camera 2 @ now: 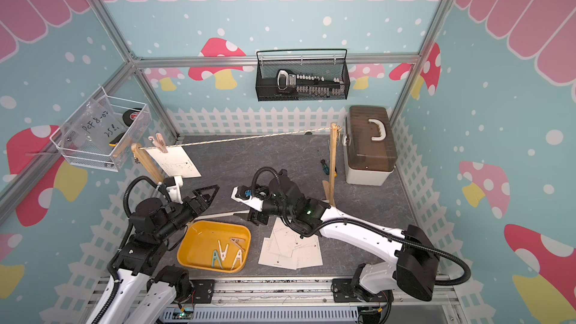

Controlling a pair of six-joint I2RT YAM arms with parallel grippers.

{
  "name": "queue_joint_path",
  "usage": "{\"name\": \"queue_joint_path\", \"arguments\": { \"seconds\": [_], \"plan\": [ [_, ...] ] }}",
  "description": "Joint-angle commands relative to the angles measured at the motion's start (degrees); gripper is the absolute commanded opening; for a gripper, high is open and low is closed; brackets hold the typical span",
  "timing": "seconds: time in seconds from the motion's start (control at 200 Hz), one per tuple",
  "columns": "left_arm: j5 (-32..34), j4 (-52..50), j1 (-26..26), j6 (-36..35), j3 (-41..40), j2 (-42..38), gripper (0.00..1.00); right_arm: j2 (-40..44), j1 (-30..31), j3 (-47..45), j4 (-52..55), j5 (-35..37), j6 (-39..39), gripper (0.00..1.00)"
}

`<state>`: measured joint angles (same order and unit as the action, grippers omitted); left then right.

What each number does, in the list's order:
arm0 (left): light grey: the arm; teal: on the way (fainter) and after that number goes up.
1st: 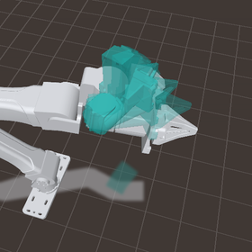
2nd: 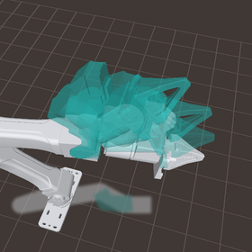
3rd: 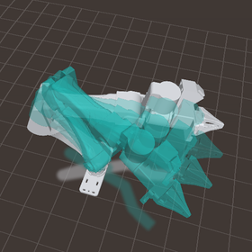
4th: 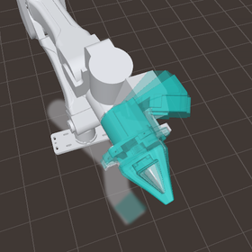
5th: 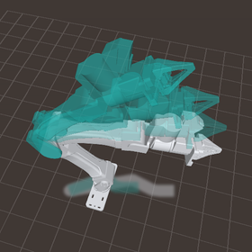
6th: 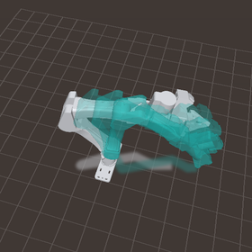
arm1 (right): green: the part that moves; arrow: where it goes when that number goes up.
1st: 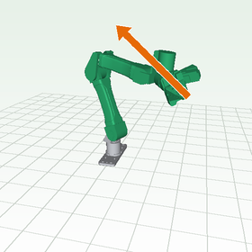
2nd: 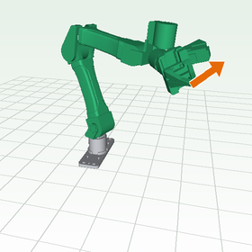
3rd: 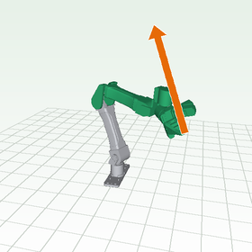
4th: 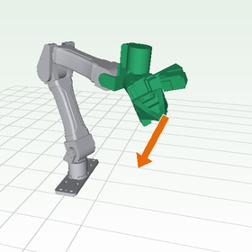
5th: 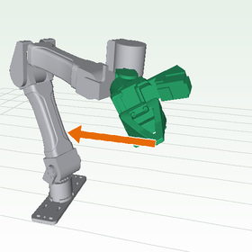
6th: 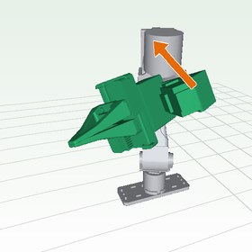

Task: Remove the postcards from the strings
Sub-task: Pinch the postcard on the clothesline.

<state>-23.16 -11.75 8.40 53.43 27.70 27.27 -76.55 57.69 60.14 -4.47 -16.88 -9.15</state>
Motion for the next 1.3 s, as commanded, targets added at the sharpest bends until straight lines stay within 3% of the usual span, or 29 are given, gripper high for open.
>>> {"name": "queue_joint_path", "arguments": {
  "seconds": [0.0, 0.185, 0.445, 0.756, 0.956, 1.291],
  "plan": [
    [0.34, 16.49, -0.82, 13.35, -5.69, -4.92, 0.99, 0.43, -0.04, 6.43, -1.6, 0.99, -1.0, 0.79],
    [6.56, 29.37, -0.93, 20.31, -12.77, -8.79, 0.99, -6.27, -0.04, 25.2, 3.88, -4.15, 3.11, 0.85],
    [11.97, 49.72, -1.11, 25.03, -17.15, -2.58, 0.99, -19.95, -0.04, 51.68, 12.72, -9.23, 9.21, 0.87],
    [15.95, 56.04, -1.11, 23.98, -18.4, -1.98, 1.0, -36.53, -0.04, 74.71, 21.5, -13.77, 11.02, 0.87],
    [18.19, 55.54, -1.12, 22.77, -18.75, -4.12, 0.99, -42.39, -0.05, 83.05, 24.26, -15.67, 11.5, 0.87],
    [20.25, 59.43, -1.13, 20.93, -19.26, -3.55, 0.93, -46.04, -0.03, 86.89, 23.96, -16.43, 13.12, 0.87]
  ]
}}
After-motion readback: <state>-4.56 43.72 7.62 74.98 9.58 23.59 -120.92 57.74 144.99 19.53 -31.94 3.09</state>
